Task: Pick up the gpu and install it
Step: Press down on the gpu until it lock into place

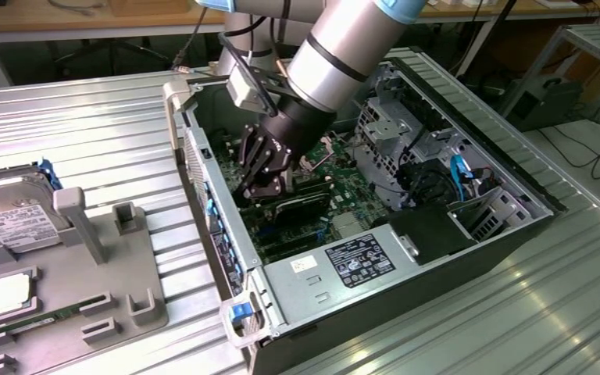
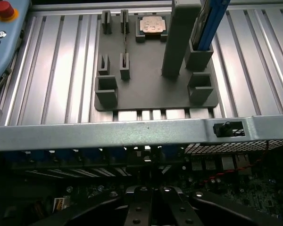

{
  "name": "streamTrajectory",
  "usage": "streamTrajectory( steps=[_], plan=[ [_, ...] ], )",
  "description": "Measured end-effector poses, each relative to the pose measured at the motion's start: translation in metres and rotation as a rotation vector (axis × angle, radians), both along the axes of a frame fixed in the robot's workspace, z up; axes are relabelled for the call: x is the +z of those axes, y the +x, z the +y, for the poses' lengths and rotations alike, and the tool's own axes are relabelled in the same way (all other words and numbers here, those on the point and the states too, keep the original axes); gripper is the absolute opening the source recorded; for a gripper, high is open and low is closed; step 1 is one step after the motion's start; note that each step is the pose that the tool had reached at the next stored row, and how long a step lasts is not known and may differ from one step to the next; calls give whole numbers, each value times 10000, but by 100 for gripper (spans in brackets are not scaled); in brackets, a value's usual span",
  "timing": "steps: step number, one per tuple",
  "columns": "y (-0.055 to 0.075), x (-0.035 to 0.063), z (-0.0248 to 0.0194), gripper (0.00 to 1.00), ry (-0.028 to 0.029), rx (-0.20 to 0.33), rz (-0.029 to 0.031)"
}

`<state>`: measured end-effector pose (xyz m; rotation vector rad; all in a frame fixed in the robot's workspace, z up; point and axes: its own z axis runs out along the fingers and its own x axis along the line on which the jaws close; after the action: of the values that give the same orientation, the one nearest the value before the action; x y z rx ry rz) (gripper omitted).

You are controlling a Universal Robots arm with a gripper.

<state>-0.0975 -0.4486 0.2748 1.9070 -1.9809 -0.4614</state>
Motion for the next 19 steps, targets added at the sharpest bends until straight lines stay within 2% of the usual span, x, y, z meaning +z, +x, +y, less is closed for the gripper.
streamTrajectory(
  steps=[6, 12, 17, 19],
  plan=[
    [-2, -25, 1, 11, -1, 0, -1],
    [62, -49, 26, 11, -36, 2, 0],
    [65, -52, -30, 11, -36, 1, 0],
    [64, -54, -39, 11, -34, 0, 0]
  ],
)
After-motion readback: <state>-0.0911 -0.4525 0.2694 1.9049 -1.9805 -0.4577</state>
